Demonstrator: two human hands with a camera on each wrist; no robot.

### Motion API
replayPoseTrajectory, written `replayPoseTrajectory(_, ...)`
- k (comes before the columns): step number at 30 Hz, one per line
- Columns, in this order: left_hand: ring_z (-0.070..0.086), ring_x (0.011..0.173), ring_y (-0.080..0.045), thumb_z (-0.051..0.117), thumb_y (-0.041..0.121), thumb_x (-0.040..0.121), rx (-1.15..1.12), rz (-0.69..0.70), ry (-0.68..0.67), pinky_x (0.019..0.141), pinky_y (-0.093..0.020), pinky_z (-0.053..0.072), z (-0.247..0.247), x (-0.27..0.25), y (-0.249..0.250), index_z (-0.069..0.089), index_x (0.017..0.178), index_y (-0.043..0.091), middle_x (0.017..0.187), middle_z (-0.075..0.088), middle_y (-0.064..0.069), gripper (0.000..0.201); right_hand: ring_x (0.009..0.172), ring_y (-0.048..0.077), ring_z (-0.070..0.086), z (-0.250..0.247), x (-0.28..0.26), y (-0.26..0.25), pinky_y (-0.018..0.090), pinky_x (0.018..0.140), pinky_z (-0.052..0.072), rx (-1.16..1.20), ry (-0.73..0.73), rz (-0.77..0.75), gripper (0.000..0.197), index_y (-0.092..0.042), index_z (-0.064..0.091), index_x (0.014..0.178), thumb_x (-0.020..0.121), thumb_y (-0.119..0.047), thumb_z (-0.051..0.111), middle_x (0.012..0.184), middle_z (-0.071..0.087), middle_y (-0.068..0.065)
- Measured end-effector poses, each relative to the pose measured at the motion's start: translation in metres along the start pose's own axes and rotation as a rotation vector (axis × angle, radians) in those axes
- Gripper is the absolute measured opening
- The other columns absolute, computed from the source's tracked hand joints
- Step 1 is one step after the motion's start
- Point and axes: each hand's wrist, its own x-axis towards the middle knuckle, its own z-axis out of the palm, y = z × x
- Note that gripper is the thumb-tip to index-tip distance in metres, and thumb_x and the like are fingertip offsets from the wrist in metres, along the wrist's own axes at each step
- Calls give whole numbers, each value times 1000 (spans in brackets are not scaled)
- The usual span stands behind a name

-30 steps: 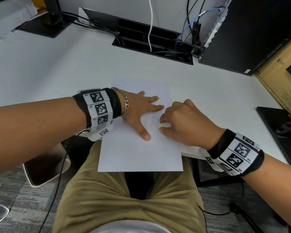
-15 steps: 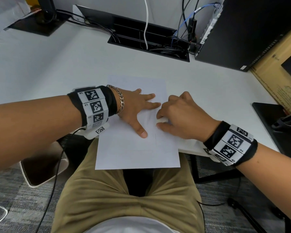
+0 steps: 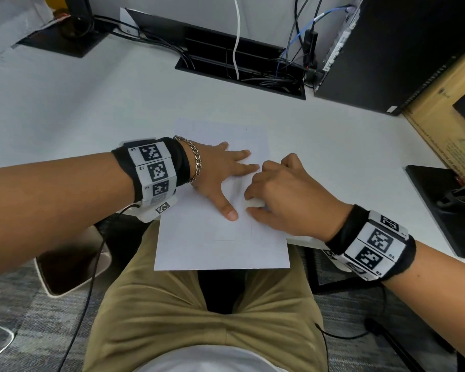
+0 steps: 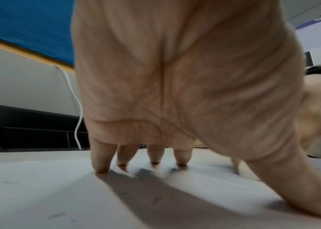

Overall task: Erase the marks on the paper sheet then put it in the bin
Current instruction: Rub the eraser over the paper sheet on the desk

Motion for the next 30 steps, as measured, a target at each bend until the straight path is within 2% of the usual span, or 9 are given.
replayPoseTrajectory(2,-17,159,-37,63,97,61,7,-3,-4,126,-66,8,-1,0,1,-15,160,54,171,-24,16,133,87,10,39,-2,1,6,37,81,23,3,-20,21,26,-33,72,96,95,-51,54,79,57,-14)
replayPoseTrajectory(5,-17,159,-37,62,97,62,14,-7,-9,126,-66,9,-2,-1,1,-16,160,53,170,-25,16,133,88,10,42,-4,3,11,40,86,29,-10,-17,101,29,-32,72,92,96,-52,52,80,57,-13)
replayPoseTrajectory(10,-19,159,-35,64,96,64,8,-16,-17,126,-66,8,-3,-4,3,-17,159,53,170,-26,18,132,86,9,38,-1,-6,5,38,83,26,17,-20,39,25,-34,72,95,96,-52,54,77,56,-13)
replayPoseTrajectory(14,-18,159,-35,64,94,66,17,-17,-21,126,-67,8,-4,-5,5,-18,160,53,170,-26,16,131,90,9,41,-4,-5,15,38,84,24,25,-25,121,28,-34,72,103,96,-53,53,83,59,-14)
replayPoseTrajectory(18,-19,159,-35,64,94,66,9,-20,-22,126,-66,8,-4,-5,5,-17,160,53,170,-26,17,131,86,8,37,-2,-12,6,37,84,25,42,-30,46,25,-34,72,103,96,-52,56,81,54,-15)
replayPoseTrajectory(21,-18,159,-34,65,93,67,17,-15,-22,126,-66,9,-5,-5,5,-17,160,53,170,-25,18,130,93,6,42,-8,-14,23,39,90,29,123,-16,133,30,-37,70,113,96,-56,56,94,62,-19)
replayPoseTrajectory(24,-18,159,-30,69,91,65,8,-8,-40,127,-65,7,-9,-9,1,-15,159,55,169,-24,21,131,95,5,45,-6,-19,38,35,92,28,204,27,215,31,-38,70,114,94,-58,57,101,65,-21)
replayPoseTrajectory(27,-19,159,-25,76,87,64,8,18,-67,128,-62,3,-16,-10,-4,-11,160,56,170,-22,22,134,97,4,45,-1,-24,33,36,96,30,235,-31,203,31,-39,69,117,95,-58,58,105,66,-20)
replayPoseTrajectory(30,-20,159,-24,76,84,68,15,34,-74,129,-58,-2,-19,-12,-3,-11,161,54,170,-25,17,131,99,5,47,7,-27,22,36,97,30,255,-23,170,30,-39,69,117,95,-56,58,107,66,-21)
